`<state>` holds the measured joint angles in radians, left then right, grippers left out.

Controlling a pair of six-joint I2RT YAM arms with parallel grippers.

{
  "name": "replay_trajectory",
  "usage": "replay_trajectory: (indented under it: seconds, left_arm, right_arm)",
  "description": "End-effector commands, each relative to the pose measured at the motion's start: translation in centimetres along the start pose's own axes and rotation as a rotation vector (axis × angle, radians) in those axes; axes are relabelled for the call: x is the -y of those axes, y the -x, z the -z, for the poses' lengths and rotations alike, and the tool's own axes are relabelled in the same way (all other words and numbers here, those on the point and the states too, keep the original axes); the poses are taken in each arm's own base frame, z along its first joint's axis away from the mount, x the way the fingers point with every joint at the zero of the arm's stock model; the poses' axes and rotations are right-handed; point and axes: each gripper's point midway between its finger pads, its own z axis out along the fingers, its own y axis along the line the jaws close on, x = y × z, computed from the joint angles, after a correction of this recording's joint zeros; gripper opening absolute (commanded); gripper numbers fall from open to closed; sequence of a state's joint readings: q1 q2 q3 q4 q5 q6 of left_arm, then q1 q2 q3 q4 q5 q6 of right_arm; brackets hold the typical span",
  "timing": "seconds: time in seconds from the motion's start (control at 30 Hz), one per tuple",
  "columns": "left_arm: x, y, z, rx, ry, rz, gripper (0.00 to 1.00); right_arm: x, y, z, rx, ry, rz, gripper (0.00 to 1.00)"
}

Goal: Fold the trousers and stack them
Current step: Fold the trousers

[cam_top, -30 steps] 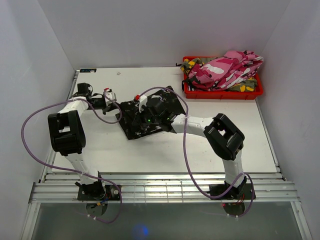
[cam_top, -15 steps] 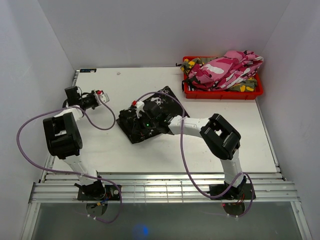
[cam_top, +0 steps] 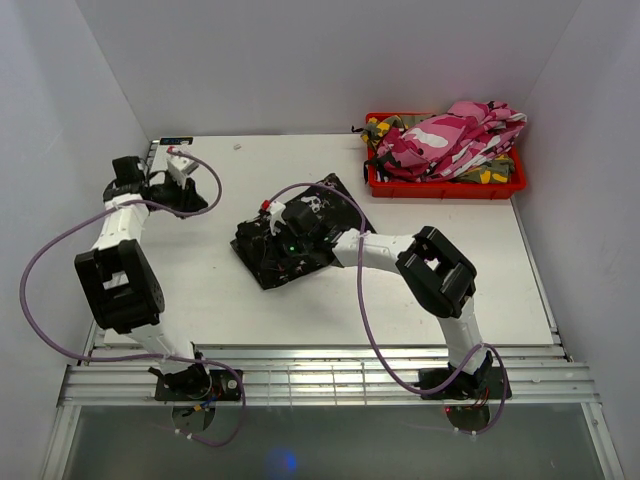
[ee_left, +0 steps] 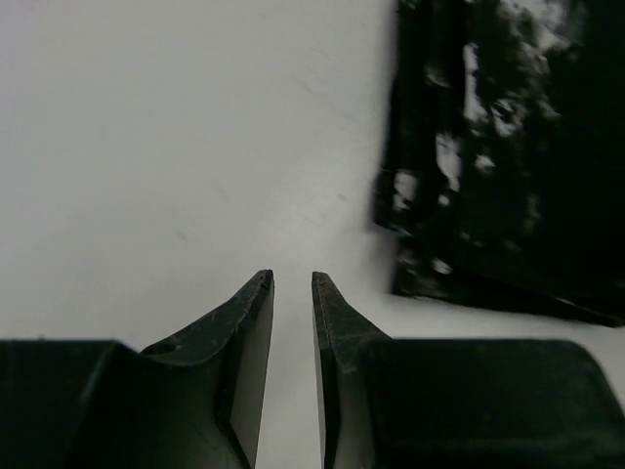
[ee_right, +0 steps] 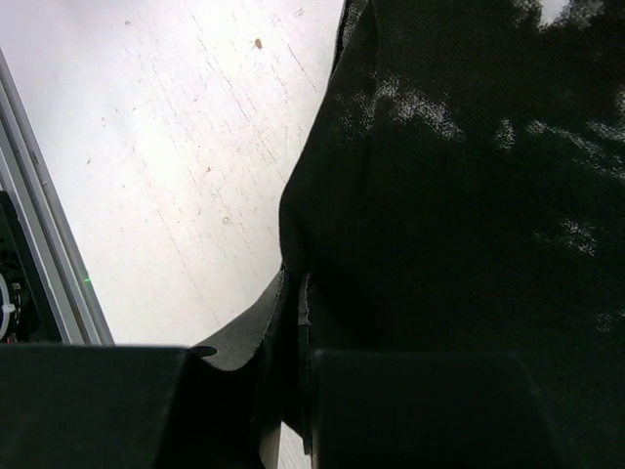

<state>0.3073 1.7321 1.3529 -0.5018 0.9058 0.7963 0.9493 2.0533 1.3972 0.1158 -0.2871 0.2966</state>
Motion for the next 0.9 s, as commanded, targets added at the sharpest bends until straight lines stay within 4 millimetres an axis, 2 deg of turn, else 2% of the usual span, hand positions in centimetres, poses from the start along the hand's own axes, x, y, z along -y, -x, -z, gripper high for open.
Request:
replay_trajectory:
  seconds: [0.0,0.03,0.13,0.23,0.27,0.33,0.4,0.57,0.77,0.8,0.87]
  left_arm:
    - [9.5,-3.1,2.5,-0.140,-0.156,0.343,0.33]
    - [11.1,-4.4,2.4,-0.167,-0.172,0.398,0.32]
    - [13.6,-4.9,2.6,-0.184,-0.191,0.516,0.30]
    - [14.5,-4.5,1.7,-0.159,-0.205,0.561,0.29]
    - [15.1,-5.0,1.4,-0.175,-0.196,0.633,0.29]
    - [15.4,-4.6,0.1,-0.160,-0.198,0.627,0.28]
    - [16.1,-5.0,-0.7,-0.172,-0.191,0.719,0.28]
    - [15.4,-5.4,-3.7,-0.169,-0.108,0.793,0.28]
    - [12.1,-6.9,-5.7,-0.180,0.063,0.888,0.26]
    - [11.5,-6.4,-6.0,-0.148,0.072,0.871,0.26]
    - [11.5,-5.5,-6.2,-0.095,0.046,0.879,0.28]
  right_arm:
    - [-1.0,3.3,0.9,0.070,0.018,-0.010,0.08]
    - [-1.2,3.5,1.0,0.071,0.025,-0.020,0.08]
    - [-1.3,3.9,1.5,0.077,0.034,-0.033,0.08]
    - [-1.5,4.0,1.5,0.076,0.045,-0.039,0.08]
    - [-1.6,4.1,1.5,0.079,0.047,-0.039,0.08]
    - [-1.6,3.9,1.5,0.074,0.051,-0.046,0.08]
    - [-1.9,4.0,1.6,0.075,0.065,-0.050,0.08]
    - [-2.2,3.4,1.9,0.064,0.082,-0.055,0.08]
    - [-2.2,2.7,2.1,0.047,0.082,-0.051,0.08]
    - [-2.1,2.3,2.1,0.038,0.082,-0.053,0.08]
    - [-2.3,2.0,2.3,0.028,0.093,-0.055,0.08]
